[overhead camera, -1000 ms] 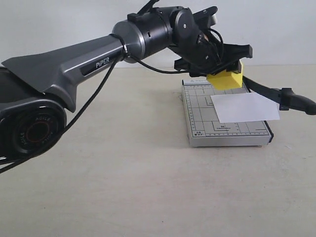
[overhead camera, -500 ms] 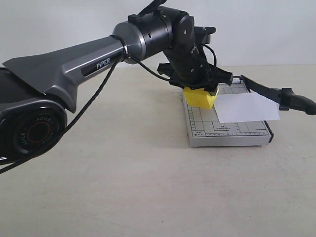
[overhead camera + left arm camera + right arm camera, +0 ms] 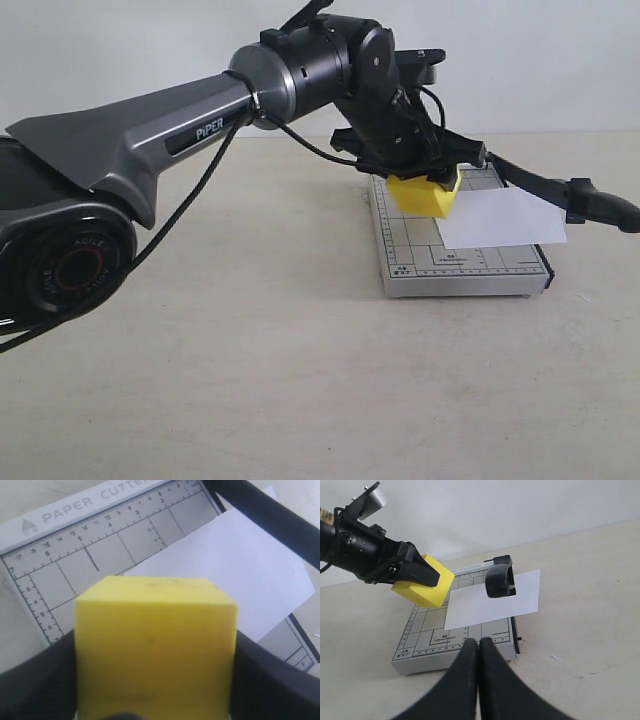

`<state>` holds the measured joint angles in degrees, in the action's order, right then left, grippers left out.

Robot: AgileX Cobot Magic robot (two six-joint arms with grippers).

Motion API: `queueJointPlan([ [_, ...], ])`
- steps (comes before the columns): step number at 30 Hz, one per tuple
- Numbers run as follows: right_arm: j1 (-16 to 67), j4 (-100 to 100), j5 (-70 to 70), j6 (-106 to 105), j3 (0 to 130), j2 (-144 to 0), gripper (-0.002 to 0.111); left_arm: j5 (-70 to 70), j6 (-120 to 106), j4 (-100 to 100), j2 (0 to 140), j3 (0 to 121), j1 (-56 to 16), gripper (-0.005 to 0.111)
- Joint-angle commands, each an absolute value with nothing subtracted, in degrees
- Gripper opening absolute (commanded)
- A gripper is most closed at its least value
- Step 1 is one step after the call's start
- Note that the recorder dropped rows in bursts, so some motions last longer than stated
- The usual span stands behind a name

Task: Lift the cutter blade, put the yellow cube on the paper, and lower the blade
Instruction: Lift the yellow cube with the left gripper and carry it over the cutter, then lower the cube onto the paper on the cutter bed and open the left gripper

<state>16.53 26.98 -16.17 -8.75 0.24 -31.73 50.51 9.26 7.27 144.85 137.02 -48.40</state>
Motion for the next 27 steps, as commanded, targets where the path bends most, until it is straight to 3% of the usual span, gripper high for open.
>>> queueJointPlan([
  [1,16.6,26.65,-16.87,-8.91,0.0,-31.64,0.001,48.65,7.4,8.51,144.44,137.41,-48.64,0.004],
  [27,16.6,26.65,-16.87,-8.91,0.0,-31.64,0.001,46.46,2.49,11.85,146.28,137.41,-48.73,0.004],
])
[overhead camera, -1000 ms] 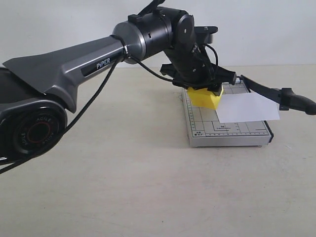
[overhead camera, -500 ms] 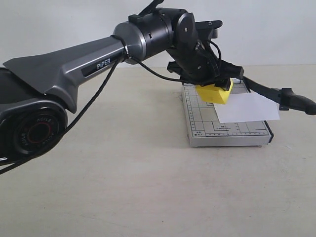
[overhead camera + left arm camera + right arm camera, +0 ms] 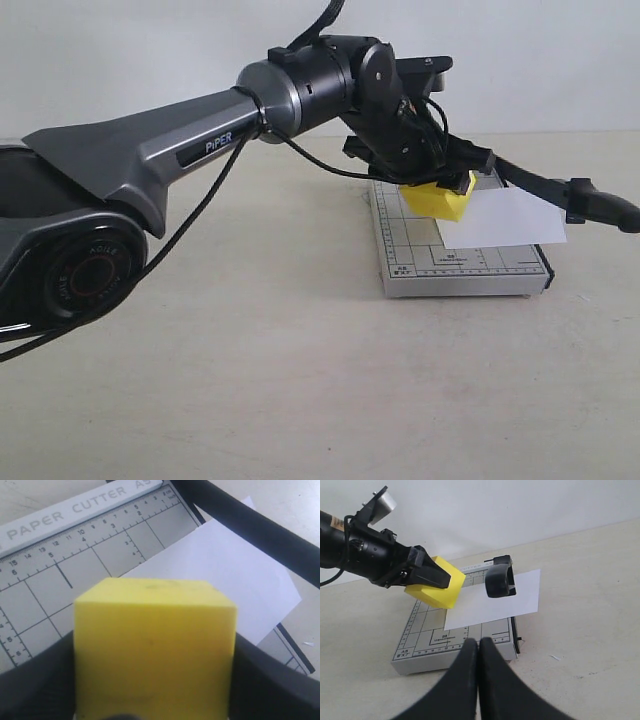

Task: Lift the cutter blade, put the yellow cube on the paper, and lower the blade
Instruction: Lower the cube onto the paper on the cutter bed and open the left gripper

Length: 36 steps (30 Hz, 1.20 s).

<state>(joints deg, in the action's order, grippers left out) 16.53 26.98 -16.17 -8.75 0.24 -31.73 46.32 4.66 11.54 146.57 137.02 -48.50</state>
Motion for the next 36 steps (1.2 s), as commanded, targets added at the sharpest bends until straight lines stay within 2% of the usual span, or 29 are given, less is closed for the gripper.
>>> queueJointPlan([
  [1,16.6,26.65,-16.87,-8.91,0.0,-31.64,0.001,46.55,2.31,11.62,146.28,137.41,-48.73,0.004],
  [36,16.6,26.65,-16.87,-8.91,0.0,-31.64,0.001,46.34,-1.07,15.65,146.32,137.41,-48.73,0.004],
])
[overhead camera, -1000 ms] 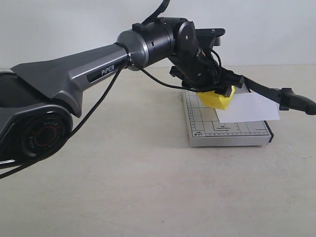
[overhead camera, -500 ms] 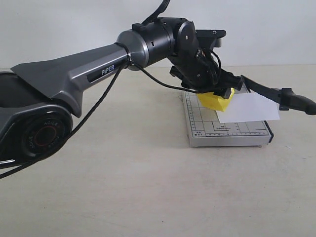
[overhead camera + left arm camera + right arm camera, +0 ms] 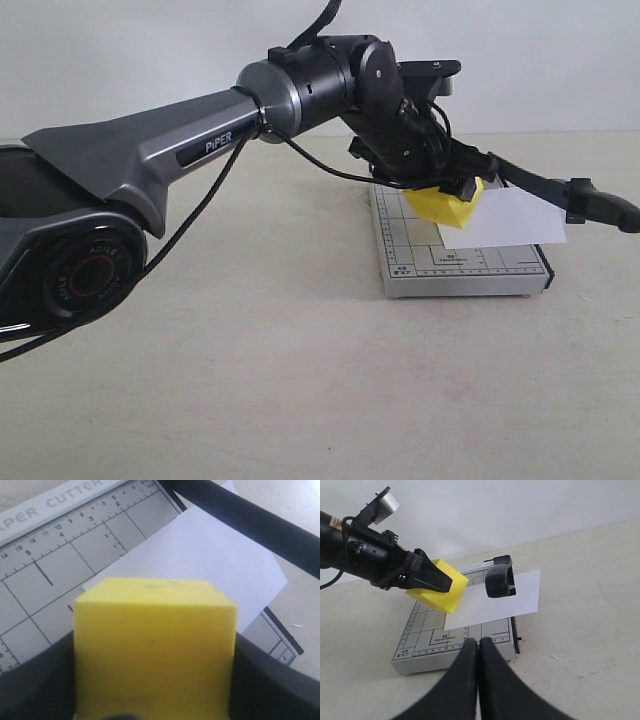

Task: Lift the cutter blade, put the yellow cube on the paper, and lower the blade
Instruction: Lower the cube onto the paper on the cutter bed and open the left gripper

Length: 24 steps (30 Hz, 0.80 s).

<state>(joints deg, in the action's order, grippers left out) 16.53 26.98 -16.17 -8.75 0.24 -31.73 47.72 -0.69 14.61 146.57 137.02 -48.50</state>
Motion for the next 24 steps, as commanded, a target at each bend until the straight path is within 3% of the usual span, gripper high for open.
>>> queueJointPlan([
  [1,16.6,26.65,-16.87,-8.91,0.0,-31.64,0.001,46.13,-1.07,15.65,146.32,137.41,-48.73,0.004],
  [24,16.6,26.65,-16.87,-8.91,0.0,-31.64,0.001,43.8,-3.11,17.59,148.05,137.41,-49.98,0.004],
])
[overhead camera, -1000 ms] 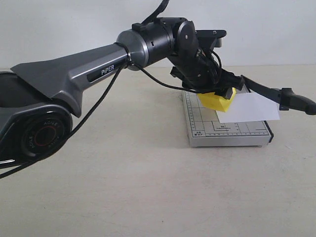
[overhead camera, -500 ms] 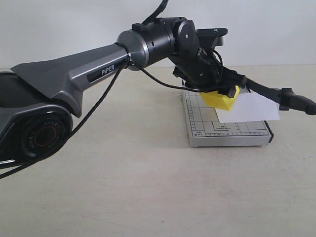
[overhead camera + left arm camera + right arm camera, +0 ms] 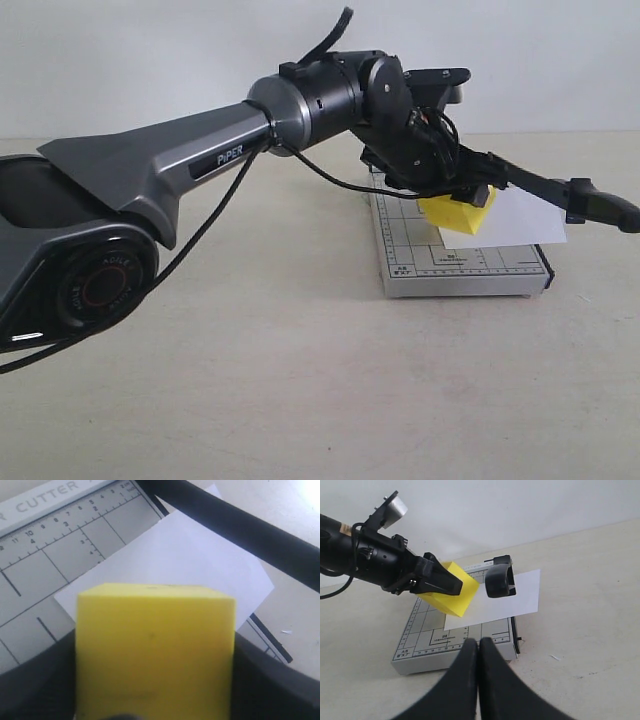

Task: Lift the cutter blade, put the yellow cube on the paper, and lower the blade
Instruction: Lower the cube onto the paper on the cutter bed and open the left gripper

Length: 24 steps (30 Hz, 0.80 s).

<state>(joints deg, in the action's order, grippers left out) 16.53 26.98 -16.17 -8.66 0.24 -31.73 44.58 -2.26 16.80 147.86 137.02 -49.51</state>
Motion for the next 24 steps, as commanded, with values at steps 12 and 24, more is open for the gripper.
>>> queueJointPlan([
  [12,16.6,26.65,-16.87,-8.91,0.0,-31.64,0.001,43.59,-3.05,17.09,148.05,137.41,-49.85,0.059],
  [24,16.6,26.65,-16.87,-8.91,0.0,-31.64,0.001,41.75,-3.05,17.82,148.05,137.41,-49.85,0.061],
])
